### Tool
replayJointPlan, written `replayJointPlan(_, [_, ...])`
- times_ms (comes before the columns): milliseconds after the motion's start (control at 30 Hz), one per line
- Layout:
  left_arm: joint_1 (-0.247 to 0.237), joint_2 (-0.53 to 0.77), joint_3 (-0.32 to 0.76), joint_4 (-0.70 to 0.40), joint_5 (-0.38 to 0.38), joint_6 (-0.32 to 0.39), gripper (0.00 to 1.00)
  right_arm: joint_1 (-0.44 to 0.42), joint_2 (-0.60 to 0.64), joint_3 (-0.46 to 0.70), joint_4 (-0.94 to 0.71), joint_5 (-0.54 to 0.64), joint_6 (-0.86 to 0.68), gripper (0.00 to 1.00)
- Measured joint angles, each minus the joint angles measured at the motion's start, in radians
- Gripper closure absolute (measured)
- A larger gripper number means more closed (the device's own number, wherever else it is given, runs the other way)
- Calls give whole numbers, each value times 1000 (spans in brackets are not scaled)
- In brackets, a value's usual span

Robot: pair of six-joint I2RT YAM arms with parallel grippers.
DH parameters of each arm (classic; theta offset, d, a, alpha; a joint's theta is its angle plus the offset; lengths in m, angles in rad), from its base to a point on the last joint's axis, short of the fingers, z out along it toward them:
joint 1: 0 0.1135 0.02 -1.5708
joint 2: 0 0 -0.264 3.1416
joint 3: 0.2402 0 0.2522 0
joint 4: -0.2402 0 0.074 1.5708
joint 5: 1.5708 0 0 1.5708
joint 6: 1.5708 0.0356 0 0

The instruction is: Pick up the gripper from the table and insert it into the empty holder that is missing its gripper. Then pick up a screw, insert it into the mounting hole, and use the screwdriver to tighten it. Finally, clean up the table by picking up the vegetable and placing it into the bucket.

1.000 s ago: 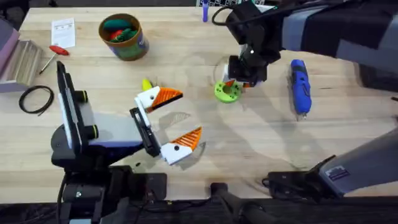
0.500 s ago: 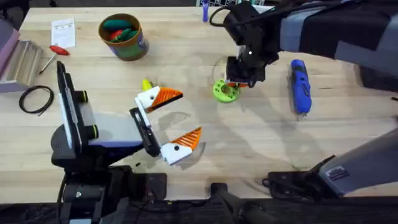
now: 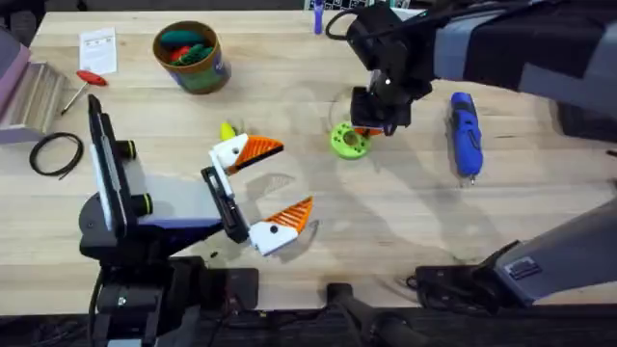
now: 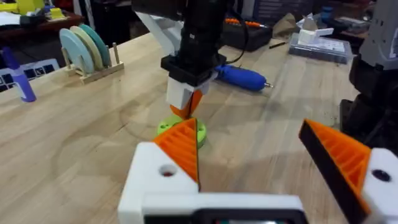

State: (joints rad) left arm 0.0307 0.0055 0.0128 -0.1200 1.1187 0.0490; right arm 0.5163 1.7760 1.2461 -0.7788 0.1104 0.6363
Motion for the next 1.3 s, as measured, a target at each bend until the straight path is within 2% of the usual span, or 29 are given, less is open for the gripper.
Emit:
replayJointPlan(333, [0,0,0,0,0,0,14,0,-5,0,-13,0,-7,994])
replayJointPlan(567, [0,0,0,0,0,0,14,0,-91,19,-90,-2,-35,994])
replayJointPlan(800, [0,0,0,0,0,0,14,0,-163,131,-201,-2,-126,994])
replayJointPlan(1100, [0,0,0,0,0,0,14,7,-212,327,-343,-3,-372,995])
replayJointPlan(1300, [0,0,0,0,0,0,14,79,-212,456,-395,-35,-535,995])
